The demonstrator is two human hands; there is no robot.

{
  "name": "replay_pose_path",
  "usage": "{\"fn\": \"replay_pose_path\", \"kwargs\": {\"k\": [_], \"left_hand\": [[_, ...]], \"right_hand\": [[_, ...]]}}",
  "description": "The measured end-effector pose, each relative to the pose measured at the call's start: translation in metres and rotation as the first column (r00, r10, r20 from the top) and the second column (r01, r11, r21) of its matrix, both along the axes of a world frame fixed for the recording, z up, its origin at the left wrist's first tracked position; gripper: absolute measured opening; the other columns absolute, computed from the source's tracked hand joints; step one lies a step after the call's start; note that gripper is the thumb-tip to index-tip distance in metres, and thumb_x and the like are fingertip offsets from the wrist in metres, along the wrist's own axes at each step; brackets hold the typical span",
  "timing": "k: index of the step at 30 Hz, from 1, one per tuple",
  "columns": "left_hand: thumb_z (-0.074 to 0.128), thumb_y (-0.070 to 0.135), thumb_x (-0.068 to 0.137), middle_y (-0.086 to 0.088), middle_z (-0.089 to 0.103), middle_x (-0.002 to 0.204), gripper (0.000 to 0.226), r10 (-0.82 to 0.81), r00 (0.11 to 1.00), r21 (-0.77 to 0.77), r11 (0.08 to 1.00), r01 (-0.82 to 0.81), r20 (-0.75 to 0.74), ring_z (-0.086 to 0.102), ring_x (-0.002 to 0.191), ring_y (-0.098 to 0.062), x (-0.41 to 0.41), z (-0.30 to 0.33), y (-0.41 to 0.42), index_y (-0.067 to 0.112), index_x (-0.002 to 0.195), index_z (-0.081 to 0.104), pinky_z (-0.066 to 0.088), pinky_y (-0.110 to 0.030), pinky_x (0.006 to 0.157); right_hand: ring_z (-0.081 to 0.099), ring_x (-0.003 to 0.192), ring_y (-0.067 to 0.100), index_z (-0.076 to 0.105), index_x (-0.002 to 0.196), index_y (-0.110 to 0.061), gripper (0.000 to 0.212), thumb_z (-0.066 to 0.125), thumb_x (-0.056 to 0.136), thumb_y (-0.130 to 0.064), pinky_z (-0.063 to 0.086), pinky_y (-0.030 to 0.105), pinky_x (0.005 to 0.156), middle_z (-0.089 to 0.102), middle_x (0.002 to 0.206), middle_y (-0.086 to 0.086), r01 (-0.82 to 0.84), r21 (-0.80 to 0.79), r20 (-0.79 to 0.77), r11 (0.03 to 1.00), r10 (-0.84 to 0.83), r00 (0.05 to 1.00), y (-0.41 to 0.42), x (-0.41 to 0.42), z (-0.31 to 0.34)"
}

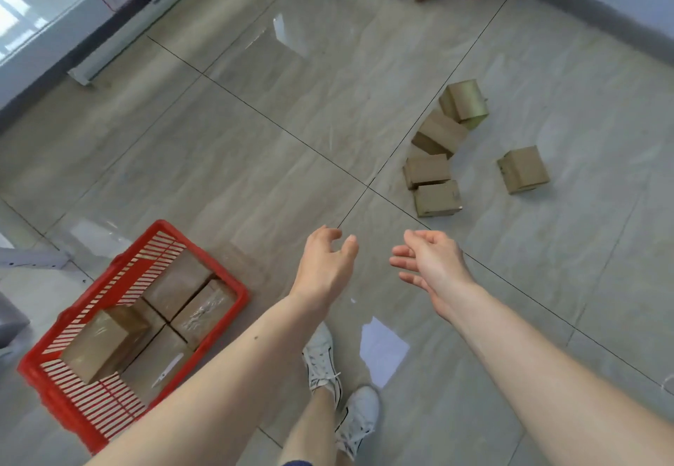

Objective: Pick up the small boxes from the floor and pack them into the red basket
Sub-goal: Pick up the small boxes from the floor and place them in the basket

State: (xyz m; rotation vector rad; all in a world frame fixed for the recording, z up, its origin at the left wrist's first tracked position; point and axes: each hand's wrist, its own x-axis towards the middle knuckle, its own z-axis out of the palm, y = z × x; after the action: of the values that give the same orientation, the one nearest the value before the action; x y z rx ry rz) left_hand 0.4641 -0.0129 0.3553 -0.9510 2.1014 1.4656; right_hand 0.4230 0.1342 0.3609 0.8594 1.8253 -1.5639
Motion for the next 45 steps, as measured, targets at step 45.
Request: {"fn": "replay_pose_path", "kwargs": {"k": [45], "left_hand": [[0.047,0.036,0.099,0.002,0.034,0.155,0.052,-0.088,0.991,-0.031,0.995,0.092,0.100,0.033,0.143,-0.013,-0.455,-0.167,0.175,0.016,0.146,0.040,0.031,-0.034,0.115]], "right_hand": [[0.063,0.094,0.021,0.055,0.106,-0.014,0.020,0.060,0.094,-0.030,0.055,0.037,0.082,0.061,0.094,0.001,-0.042,0.169,0.166,0.985,0.013,0.986,0.197,-0.460,-0.207]]}}
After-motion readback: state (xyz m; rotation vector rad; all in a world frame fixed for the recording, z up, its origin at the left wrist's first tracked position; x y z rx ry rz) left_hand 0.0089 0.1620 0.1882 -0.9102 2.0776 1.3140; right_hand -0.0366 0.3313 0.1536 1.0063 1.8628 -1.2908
